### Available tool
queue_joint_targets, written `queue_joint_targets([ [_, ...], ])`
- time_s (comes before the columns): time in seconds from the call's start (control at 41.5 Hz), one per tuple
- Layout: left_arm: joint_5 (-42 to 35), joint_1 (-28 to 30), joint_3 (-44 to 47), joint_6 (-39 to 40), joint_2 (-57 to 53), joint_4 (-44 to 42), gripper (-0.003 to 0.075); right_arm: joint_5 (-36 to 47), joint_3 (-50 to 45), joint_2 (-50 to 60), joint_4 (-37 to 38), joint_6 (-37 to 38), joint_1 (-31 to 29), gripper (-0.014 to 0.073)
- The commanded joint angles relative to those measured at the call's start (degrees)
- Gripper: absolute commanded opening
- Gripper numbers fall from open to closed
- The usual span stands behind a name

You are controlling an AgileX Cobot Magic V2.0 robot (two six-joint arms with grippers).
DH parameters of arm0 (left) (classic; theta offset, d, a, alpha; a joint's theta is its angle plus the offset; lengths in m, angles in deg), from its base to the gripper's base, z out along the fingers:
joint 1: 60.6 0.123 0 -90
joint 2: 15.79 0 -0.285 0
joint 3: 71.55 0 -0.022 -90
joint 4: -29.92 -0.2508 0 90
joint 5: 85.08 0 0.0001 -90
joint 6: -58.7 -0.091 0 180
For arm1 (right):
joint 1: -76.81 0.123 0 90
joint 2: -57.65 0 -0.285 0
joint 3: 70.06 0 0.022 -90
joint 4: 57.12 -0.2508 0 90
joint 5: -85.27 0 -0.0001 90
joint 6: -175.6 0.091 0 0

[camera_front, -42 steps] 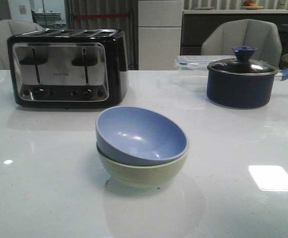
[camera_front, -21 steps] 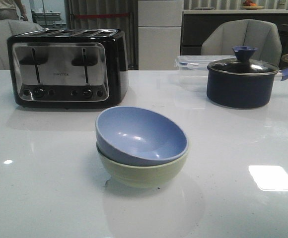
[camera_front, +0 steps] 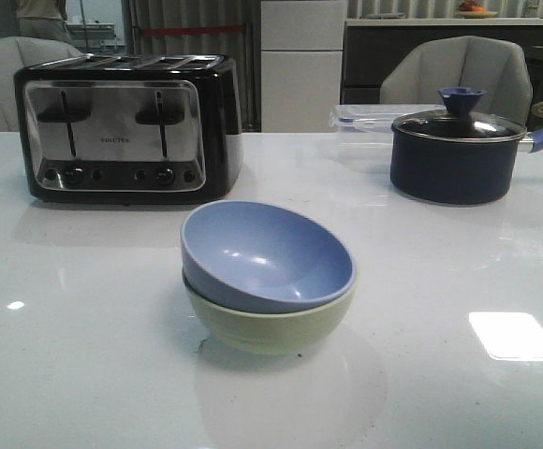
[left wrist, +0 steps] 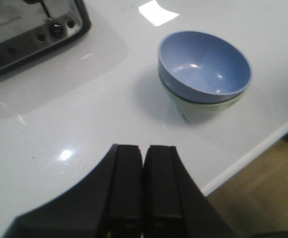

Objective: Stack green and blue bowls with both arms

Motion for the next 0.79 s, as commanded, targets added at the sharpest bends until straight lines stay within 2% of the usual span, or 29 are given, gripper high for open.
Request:
queue_joint_targets([
  [0.0,-6.6,4.66,0.84,0.21,-4.99,0.4,0.0093,3.61,1.57,0.14,0.14,0.01,-0.41,0.0055],
  [0.217,-21.28,17.43,14.34,0.21,-20.27,2.26,0.0093,3.61,1.57,0.14,0.14,0.01,-0.41,0.0055],
  [0.385,-26.14,24.23,23.28,0.21,-30.48,2.36,0.0093,3.61,1.57,0.14,0.14,0.01,-0.41,0.0055],
  [0.602,-30.09,27.91,29.36,0.21,-35.75,4.01,0.0093,3.61,1.57,0.14,0.14,0.01,-0.41,0.0055],
  [0.77,-38.36,27.91,33.97,0.21,-36.28,4.68,0.0093,3.64,1.57,0.14,0.14,0.01,-0.41,0.0055],
])
